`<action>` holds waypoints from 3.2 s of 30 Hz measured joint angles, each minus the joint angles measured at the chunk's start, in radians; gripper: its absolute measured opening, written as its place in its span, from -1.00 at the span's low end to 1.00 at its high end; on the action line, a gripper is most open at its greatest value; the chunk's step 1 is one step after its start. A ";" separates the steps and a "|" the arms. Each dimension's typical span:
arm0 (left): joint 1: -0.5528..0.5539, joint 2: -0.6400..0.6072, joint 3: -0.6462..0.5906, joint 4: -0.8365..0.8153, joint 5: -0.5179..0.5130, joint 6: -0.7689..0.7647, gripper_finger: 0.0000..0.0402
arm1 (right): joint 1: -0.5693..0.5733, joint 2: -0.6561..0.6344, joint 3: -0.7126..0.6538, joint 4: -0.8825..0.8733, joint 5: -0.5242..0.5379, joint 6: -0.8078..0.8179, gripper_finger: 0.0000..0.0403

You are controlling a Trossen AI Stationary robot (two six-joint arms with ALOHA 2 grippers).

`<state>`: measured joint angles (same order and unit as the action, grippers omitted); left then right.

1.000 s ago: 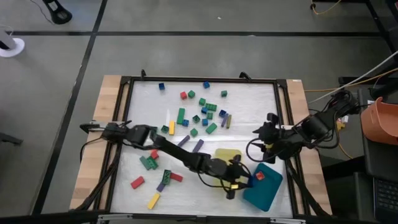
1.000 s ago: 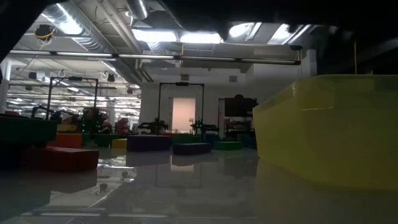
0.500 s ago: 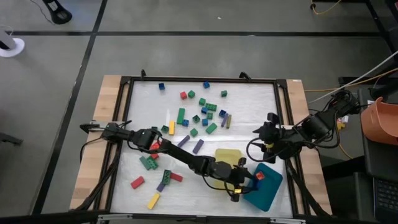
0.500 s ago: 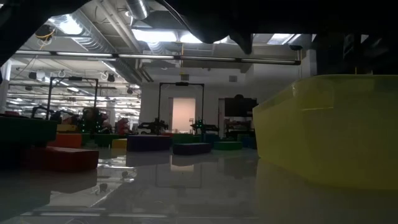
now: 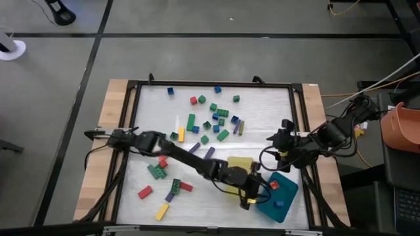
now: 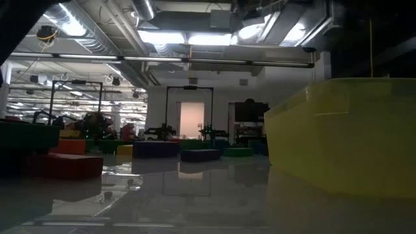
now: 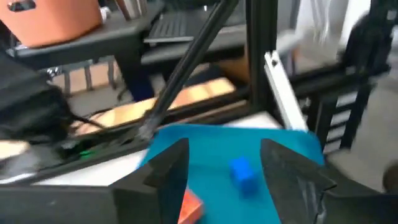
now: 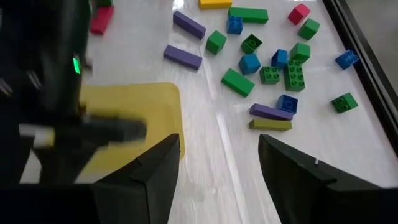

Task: Sort blocks by size
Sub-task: Put the long yellow block into the yellow bin

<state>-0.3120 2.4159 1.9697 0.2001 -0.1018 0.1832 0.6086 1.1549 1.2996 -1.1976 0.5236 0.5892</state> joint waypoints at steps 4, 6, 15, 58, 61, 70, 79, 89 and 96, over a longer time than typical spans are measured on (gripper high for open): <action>0.026 -0.130 0.002 -0.360 -0.010 -0.013 -0.16 | 0.000 0.001 -0.034 0.000 0.022 -0.022 0.08; 0.044 -0.185 0.000 -0.517 -0.011 -0.046 -0.19 | 0.000 0.005 -0.051 0.000 0.069 -0.064 0.08; 0.140 -0.375 -0.120 -0.739 -0.014 -0.147 -0.21 | -0.116 0.006 -0.100 0.054 0.058 -0.199 0.08; 0.367 -0.732 -0.852 -0.428 -0.154 -0.258 -0.22 | -0.825 0.442 -0.322 0.570 -0.366 0.091 0.08; 0.368 -0.732 -0.852 -0.427 -0.155 -0.237 -0.22 | -0.825 0.450 -0.322 0.567 -0.360 0.130 0.08; 0.364 -0.732 -0.852 -0.428 -0.153 -0.207 -0.22 | -0.824 0.450 -0.322 0.568 -0.356 0.169 0.08; 0.364 -0.732 -0.851 -0.428 -0.153 -0.209 -0.22 | -0.811 0.450 -0.322 0.568 -0.339 0.173 0.08; 0.364 -0.732 -0.851 -0.428 -0.153 -0.209 -0.22 | -0.764 0.450 -0.322 0.568 -0.287 0.215 0.08; 0.364 -0.732 -0.851 -0.429 -0.153 -0.209 -0.22 | -0.764 0.468 -0.321 0.568 -0.290 0.234 0.08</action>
<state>0.0521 1.6836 1.1183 -0.2285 -0.2546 -0.0261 -0.1555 1.6229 0.9791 -0.6298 0.2339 0.8235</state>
